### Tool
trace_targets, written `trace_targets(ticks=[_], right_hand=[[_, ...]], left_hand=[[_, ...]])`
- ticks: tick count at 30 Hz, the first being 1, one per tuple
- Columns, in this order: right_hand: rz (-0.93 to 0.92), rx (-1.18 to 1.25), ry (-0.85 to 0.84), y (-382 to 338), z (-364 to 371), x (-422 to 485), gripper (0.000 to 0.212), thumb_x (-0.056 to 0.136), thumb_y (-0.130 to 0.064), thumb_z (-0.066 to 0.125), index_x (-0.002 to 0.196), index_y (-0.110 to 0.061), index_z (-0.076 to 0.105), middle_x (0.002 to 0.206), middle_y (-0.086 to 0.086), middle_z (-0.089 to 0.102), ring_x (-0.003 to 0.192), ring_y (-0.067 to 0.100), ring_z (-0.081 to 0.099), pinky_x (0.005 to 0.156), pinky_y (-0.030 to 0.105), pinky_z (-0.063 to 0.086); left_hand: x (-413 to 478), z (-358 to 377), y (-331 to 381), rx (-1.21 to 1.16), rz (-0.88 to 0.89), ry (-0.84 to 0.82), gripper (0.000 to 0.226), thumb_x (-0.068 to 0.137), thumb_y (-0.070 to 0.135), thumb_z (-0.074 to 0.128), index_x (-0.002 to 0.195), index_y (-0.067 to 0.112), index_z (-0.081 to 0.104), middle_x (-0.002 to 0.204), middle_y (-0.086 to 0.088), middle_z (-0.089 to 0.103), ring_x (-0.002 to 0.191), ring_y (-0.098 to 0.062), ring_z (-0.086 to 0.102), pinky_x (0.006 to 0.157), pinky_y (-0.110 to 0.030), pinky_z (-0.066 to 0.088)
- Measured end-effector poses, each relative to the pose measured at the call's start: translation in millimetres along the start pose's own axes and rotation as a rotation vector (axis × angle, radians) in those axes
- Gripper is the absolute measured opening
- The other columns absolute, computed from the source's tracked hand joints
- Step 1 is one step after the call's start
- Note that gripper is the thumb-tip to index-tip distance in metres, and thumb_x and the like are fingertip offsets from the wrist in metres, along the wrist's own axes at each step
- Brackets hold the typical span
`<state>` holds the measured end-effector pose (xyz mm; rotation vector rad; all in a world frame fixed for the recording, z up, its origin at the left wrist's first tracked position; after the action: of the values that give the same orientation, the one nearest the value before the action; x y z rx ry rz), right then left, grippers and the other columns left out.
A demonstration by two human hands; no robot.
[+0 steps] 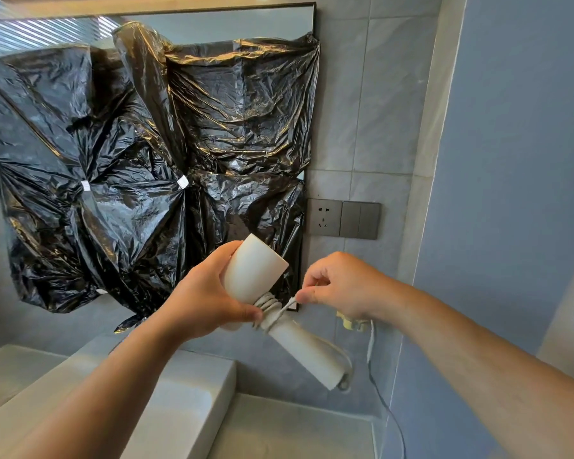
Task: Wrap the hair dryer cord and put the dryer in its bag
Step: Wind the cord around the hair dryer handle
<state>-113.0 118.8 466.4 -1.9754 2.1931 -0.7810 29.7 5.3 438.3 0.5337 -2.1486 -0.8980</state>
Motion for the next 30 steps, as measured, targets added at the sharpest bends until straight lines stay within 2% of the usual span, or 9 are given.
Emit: trace_targets(ticks=[4, 10, 12, 15, 18, 21, 25, 27, 30], right_hand=[[-0.057, -0.077, 0.075, -11, -10, 5, 0.026, 0.077, -0.045, 0.074, 0.066, -0.023, 0.066, 0.048, -0.013, 0.052, 0.047, 0.002, 0.045, 0.049, 0.022, 0.032], [0.002, 0.455, 0.169, 7, -3, -3, 0.045, 0.066, -0.058, 0.063, 0.068, -0.014, 0.07, 0.042, -0.014, 0.053, 0.041, -0.001, 0.044, 0.044, 0.011, 0.033], [0.058, 0.716, 0.123, 15, 17, -4, 0.038, 0.075, -0.047, 0.063, 0.073, -0.009, 0.068, 0.049, -0.009, 0.06, 0.045, 0.002, 0.054, 0.043, 0.016, 0.041], [0.178, 1.034, 0.158, 31, 51, -9, 0.02, 0.096, -0.011, 0.052, 0.076, -0.015, 0.056, 0.045, -0.012, 0.052, 0.038, 0.001, 0.043, 0.037, 0.015, 0.031], [0.252, 0.942, 0.187, 37, 74, -14, 0.024, 0.098, -0.009, 0.043, 0.076, -0.014, 0.05, 0.053, -0.002, 0.045, 0.038, 0.006, 0.034, 0.039, 0.02, 0.027], [0.256, 0.809, 0.117, 27, 94, -15, 0.027, 0.099, -0.009, 0.036, 0.113, -0.024, 0.053, 0.069, 0.006, 0.048, 0.041, 0.01, 0.042, 0.039, 0.021, 0.036], [0.327, 0.747, 0.038, 23, 109, -13, 0.039, 0.096, -0.007, 0.034, 0.13, -0.026, 0.04, 0.089, 0.007, 0.054, 0.054, 0.012, 0.047, 0.045, 0.024, 0.041], [0.374, 0.709, 0.003, 25, 111, -12, 0.038, 0.096, -0.009, 0.037, 0.131, -0.021, 0.039, 0.097, 0.008, 0.059, 0.06, 0.013, 0.05, 0.052, 0.026, 0.045], [0.407, 0.667, -0.111, 26, 114, -16, 0.04, 0.095, -0.01, 0.043, 0.135, -0.014, 0.039, 0.083, 0.008, 0.063, 0.056, 0.013, 0.057, 0.053, 0.024, 0.051]], left_hand=[[0, 3, 9, -0.053, 0.047, -0.031, 0.095, 0.038, 0.036, 0.094, 0.121, 0.051, 0.05, 0.114, 0.009, 0.065, 0.103, -0.013, 0.063, 0.08, -0.034, 0.057], [0, 5, 6, -0.446, 0.007, -0.015, 0.107, 0.033, 0.049, 0.098, 0.129, 0.023, 0.059, 0.111, -0.012, 0.071, 0.098, -0.027, 0.071, 0.073, -0.036, 0.058], [2, 11, 2, -0.534, -0.011, -0.007, 0.108, 0.034, 0.049, 0.098, 0.128, 0.016, 0.06, 0.112, -0.019, 0.07, 0.099, -0.034, 0.069, 0.073, -0.042, 0.058], [5, 16, -9, -0.607, -0.054, 0.059, 0.103, 0.035, 0.047, 0.098, 0.124, 0.009, 0.062, 0.109, -0.022, 0.071, 0.095, -0.034, 0.07, 0.07, -0.042, 0.058], [3, 18, -23, -0.608, -0.149, 0.175, 0.079, 0.043, 0.036, 0.093, 0.113, 0.01, 0.066, 0.101, -0.019, 0.073, 0.088, -0.03, 0.069, 0.063, -0.037, 0.058], [0, 18, -35, -0.521, -0.244, 0.304, 0.059, 0.052, 0.031, 0.089, 0.104, 0.016, 0.066, 0.095, -0.011, 0.072, 0.085, -0.028, 0.069, 0.058, -0.035, 0.059], [-8, 16, -35, -0.319, -0.265, 0.449, 0.057, 0.062, 0.021, 0.093, 0.108, 0.018, 0.06, 0.093, -0.004, 0.066, 0.084, -0.025, 0.065, 0.07, -0.049, 0.06], [-11, 15, -32, -0.162, -0.256, 0.487, 0.067, 0.056, 0.036, 0.091, 0.111, 0.028, 0.054, 0.094, 0.006, 0.064, 0.086, -0.021, 0.064, 0.072, -0.048, 0.058], [-18, 12, -16, 0.092, -0.236, 0.505, 0.071, 0.054, 0.049, 0.086, 0.109, 0.044, 0.041, 0.09, 0.019, 0.056, 0.086, -0.018, 0.058, 0.068, -0.039, 0.05]])
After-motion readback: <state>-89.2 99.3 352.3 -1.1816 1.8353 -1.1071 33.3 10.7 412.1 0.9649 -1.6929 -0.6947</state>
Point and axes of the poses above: each hand's wrist, its own x-axis towards the middle knuckle, its own z-axis out of the palm, y = z × x, the point moved 9 cm from there along x, towards the middle knuckle
